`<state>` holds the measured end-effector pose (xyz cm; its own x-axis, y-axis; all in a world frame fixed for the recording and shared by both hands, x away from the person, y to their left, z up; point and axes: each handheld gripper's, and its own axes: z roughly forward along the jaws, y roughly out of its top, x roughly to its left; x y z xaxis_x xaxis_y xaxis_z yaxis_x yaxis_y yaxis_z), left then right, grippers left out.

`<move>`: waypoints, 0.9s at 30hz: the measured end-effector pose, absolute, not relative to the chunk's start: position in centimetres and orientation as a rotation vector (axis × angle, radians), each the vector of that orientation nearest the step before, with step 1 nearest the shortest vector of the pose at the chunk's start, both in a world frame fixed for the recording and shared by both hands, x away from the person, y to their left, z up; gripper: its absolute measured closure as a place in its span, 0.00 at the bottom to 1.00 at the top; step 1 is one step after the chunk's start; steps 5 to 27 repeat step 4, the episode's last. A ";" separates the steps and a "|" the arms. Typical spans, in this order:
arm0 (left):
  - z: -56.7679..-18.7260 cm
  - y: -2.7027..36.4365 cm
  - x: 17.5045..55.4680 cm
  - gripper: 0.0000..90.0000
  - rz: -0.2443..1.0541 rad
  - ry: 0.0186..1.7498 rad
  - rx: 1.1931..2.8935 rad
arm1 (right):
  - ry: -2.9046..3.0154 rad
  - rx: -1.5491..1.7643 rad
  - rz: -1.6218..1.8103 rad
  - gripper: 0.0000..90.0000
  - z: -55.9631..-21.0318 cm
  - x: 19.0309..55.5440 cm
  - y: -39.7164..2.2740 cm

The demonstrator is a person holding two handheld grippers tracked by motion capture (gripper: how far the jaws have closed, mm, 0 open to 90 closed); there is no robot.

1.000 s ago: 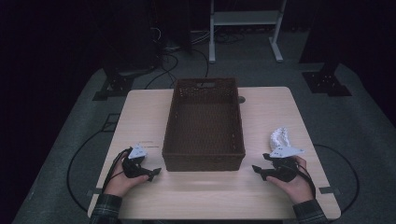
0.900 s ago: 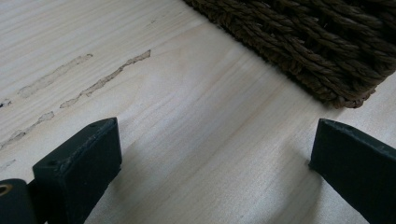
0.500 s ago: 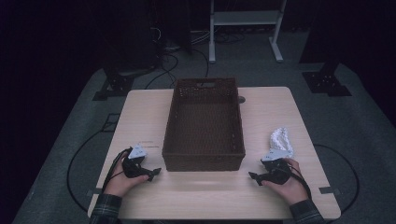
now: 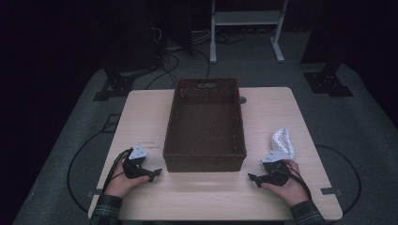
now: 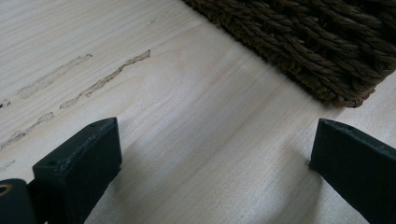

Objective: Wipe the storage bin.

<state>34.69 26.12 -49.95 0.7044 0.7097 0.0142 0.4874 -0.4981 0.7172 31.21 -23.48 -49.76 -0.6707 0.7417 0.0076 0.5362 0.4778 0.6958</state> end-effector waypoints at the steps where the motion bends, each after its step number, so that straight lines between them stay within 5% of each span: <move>1: -50.0 26.1 34.7 0.01 0.402 0.907 2.198 | 2.431 1.084 0.994 0.20 -49.8 31.2 -23.5; 27: -50.0 26.1 34.7 0.01 0.402 0.907 2.198 | 2.430 1.082 0.996 0.20 -49.8 31.2 -23.5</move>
